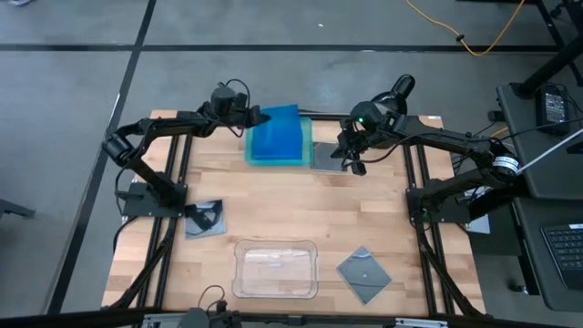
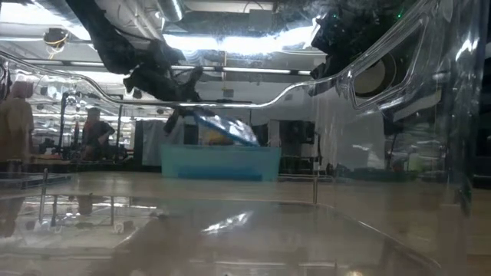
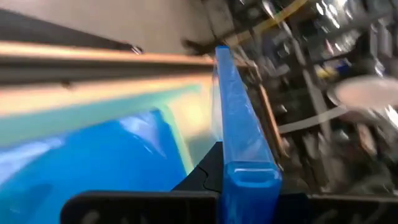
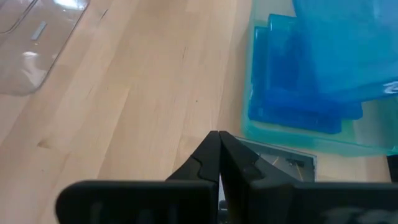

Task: Pick & place jewel cases by type
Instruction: Put the blue cd case into the green bin

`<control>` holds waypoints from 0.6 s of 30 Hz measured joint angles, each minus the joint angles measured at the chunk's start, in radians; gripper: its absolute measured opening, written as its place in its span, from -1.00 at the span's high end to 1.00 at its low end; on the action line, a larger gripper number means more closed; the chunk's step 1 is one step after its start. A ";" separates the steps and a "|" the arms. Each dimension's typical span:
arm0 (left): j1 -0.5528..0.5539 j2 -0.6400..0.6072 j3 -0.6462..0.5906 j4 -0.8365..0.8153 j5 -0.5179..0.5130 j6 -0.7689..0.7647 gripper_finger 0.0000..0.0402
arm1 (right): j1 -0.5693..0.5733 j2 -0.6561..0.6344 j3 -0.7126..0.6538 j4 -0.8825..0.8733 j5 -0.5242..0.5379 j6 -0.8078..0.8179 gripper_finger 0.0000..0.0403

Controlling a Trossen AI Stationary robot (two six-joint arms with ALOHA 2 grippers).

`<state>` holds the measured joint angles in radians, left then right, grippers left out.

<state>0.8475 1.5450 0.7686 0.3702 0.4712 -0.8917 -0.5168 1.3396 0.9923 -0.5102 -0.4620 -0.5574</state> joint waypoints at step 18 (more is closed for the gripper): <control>0.050 -0.002 0.000 -0.225 0.128 0.151 0.86 | 0.000 0.000 0.000 0.001 0.000 0.003 0.95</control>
<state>0.8979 1.5425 0.7687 0.1453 0.5992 -0.7407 -0.5170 1.3396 0.9924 -0.5091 -0.4622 -0.5540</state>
